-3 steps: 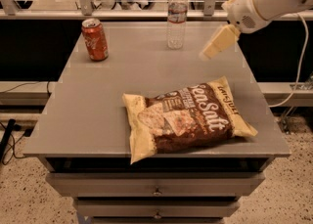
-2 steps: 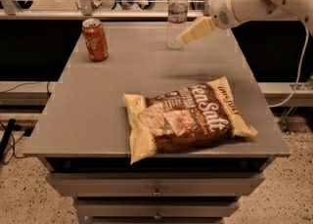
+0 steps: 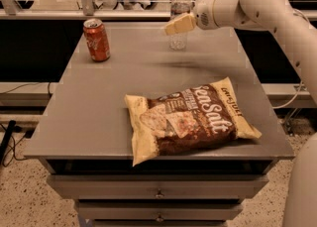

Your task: Pick water bottle

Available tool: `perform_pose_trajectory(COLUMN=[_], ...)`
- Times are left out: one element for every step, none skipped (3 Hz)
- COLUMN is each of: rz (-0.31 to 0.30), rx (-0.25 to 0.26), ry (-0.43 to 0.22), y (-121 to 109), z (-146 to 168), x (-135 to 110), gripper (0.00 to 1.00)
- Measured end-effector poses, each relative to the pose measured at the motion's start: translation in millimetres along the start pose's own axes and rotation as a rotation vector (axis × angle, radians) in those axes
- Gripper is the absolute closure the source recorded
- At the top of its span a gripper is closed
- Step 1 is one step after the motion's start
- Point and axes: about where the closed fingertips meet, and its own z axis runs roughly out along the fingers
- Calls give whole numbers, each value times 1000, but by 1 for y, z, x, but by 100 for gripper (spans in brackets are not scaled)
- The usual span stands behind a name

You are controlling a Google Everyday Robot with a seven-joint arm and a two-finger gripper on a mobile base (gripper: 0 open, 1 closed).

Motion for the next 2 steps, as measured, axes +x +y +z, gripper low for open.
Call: perform_pose_trajectory(rz=[97, 140], rx=[8, 10], ry=[-71, -98], y=[-13, -17], z=[22, 25], x=[5, 9], gripper=[26, 49])
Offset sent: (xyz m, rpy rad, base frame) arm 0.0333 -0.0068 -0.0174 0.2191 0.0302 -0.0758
